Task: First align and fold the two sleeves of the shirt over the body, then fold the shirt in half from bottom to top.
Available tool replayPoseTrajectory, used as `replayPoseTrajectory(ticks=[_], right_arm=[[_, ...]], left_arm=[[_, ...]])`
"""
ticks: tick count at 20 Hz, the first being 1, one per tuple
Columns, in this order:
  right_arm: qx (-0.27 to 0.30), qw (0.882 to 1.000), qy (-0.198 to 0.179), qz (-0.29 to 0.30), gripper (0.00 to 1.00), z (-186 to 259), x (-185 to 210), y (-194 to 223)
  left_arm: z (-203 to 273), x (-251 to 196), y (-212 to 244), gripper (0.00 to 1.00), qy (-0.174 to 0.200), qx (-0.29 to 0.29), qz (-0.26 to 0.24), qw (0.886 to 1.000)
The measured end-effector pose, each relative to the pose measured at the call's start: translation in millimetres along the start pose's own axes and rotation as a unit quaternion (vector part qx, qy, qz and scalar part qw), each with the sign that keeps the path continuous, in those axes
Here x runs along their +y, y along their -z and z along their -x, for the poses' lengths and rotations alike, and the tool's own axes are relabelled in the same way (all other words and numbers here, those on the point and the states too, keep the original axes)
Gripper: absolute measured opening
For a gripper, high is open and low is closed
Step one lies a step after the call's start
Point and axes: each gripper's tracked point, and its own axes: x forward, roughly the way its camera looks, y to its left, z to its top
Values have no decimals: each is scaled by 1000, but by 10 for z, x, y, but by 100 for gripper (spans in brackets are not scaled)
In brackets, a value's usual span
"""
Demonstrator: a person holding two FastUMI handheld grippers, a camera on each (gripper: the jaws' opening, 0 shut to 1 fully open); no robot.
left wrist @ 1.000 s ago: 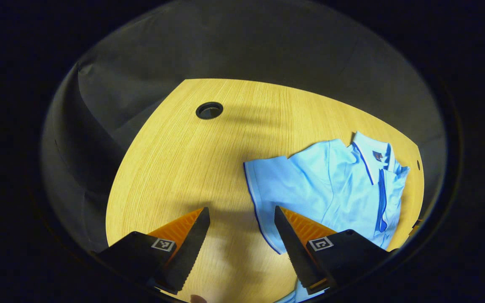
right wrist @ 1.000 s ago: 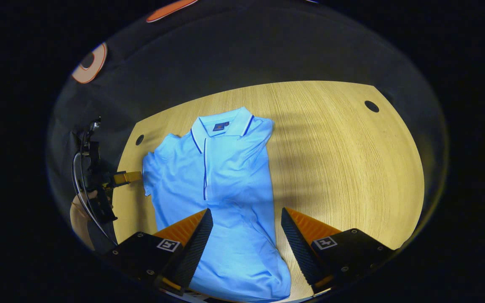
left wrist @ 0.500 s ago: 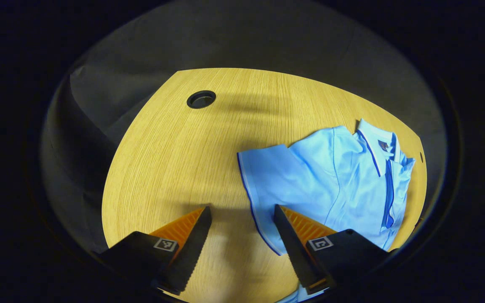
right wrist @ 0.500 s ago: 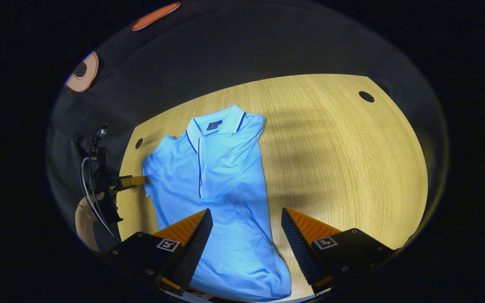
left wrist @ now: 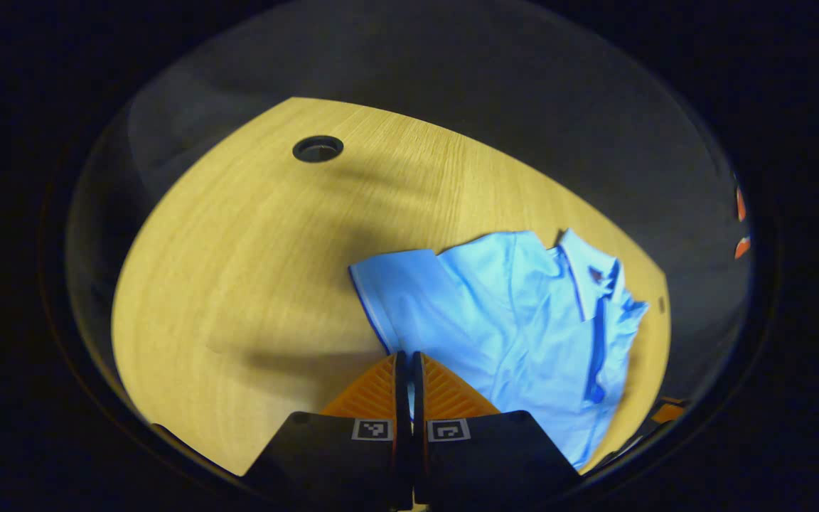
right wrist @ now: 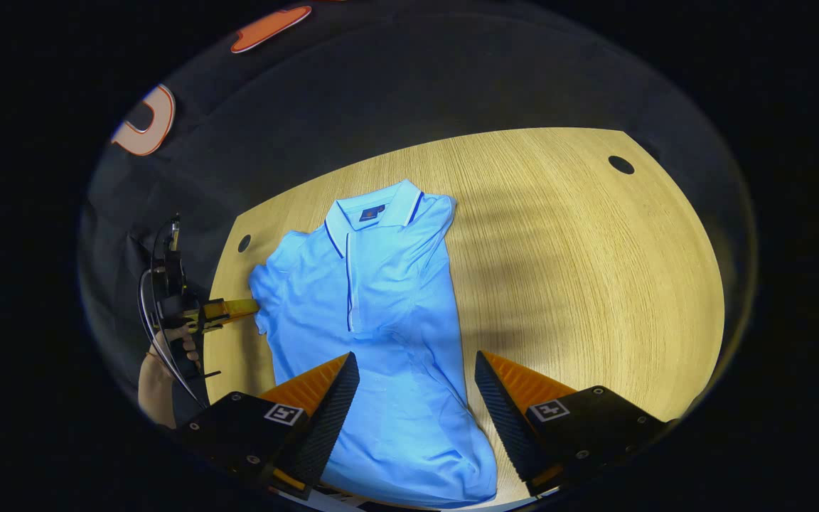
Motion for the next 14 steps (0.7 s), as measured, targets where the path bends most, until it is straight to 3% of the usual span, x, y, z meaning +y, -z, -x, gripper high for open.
replayPoseTrajectory(ticks=[4, 8, 14], right_arm=[[-4, 1000, 2, -4, 99, 46, -30, 13], [-10, 1000, 1, -12, 99, 76, -58, 44], [-21, 999, 3, -30, 99, 224, -261, 85]], left_arm=[[238, -209, -248, 4, 8, -47, -64, 997], [503, -687, -446, 4, 22, -70, -130, 989], [617, -1479, -332, 4, 54, -67, -192, 978]])
